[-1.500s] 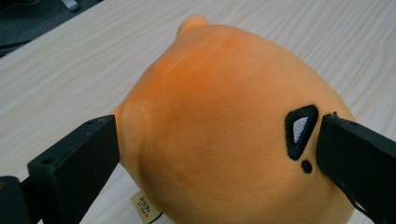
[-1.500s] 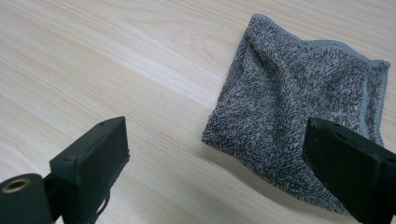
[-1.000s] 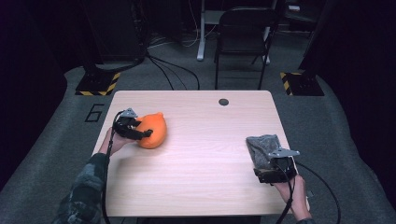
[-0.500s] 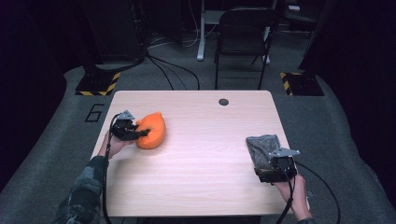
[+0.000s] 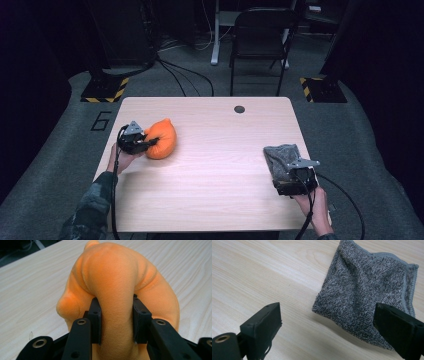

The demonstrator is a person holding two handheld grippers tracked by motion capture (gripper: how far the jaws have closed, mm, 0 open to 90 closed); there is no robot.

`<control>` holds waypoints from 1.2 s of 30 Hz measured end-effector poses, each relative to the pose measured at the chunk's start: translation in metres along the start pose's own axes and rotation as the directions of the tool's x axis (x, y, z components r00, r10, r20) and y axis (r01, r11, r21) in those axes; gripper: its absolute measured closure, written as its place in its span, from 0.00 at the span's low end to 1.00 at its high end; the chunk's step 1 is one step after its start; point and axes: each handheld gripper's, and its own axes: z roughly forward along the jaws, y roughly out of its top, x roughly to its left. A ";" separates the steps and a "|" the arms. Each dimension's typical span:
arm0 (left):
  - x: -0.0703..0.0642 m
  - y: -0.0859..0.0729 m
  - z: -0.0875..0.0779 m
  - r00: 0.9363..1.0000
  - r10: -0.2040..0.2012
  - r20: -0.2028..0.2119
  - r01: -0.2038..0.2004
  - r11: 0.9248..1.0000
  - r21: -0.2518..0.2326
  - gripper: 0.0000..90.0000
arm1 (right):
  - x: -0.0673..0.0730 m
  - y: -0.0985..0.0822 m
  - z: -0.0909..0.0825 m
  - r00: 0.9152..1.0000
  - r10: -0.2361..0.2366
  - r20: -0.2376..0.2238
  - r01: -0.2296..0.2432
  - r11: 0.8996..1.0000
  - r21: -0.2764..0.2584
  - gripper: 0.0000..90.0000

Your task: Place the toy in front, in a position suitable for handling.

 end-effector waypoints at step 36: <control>-0.078 0.026 -0.063 0.975 -0.219 -0.045 0.206 0.959 -0.196 0.75 | -0.004 -0.001 -0.002 1.000 0.022 0.011 -0.022 1.000 -0.001 0.08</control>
